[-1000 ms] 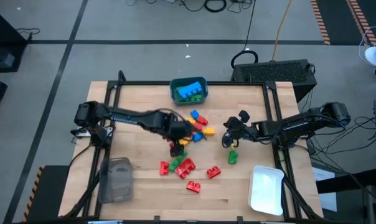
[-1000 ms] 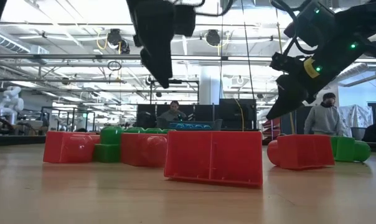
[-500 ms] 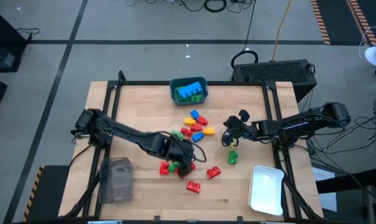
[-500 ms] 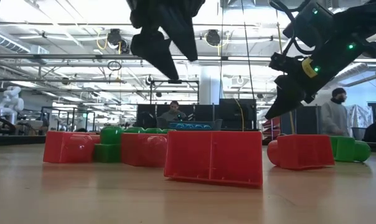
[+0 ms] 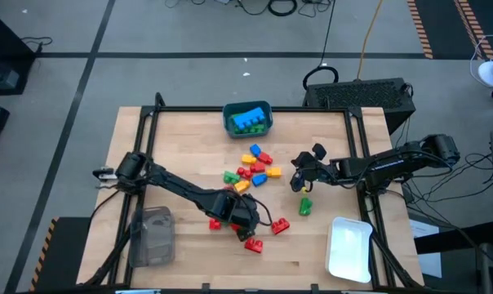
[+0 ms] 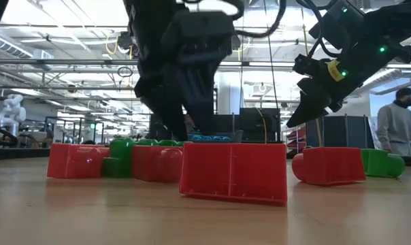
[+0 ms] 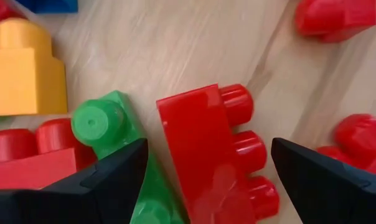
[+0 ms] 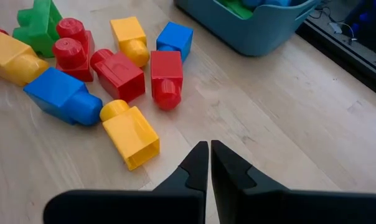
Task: Sort blocks by size
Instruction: Put the red game piece into the blue container
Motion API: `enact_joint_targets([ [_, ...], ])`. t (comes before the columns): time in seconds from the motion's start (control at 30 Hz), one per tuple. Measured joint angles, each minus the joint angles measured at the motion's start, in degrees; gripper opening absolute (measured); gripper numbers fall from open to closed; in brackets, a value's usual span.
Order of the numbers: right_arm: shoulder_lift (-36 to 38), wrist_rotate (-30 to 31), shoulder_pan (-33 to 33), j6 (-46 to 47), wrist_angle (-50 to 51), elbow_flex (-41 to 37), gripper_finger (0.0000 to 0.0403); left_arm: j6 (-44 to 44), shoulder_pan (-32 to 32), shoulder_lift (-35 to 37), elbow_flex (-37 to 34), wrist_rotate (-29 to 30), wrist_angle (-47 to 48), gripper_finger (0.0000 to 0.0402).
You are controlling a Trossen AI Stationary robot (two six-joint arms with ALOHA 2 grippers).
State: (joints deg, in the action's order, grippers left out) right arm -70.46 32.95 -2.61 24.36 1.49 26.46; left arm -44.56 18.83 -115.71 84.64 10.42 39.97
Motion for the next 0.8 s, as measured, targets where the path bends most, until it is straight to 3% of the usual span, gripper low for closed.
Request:
enact_joint_targets([
  [0.6,0.0,0.0,0.0,0.0,0.1,0.0,0.0004,1.9,-0.9,-5.0,0.0,-1.5,-0.1,0.0339],
  [0.8,0.0,0.0,0.0,-0.2,0.1,0.0,0.0004,3.5,-1.4,-4.6,0.0,-1.5,0.2,0.0275],
])
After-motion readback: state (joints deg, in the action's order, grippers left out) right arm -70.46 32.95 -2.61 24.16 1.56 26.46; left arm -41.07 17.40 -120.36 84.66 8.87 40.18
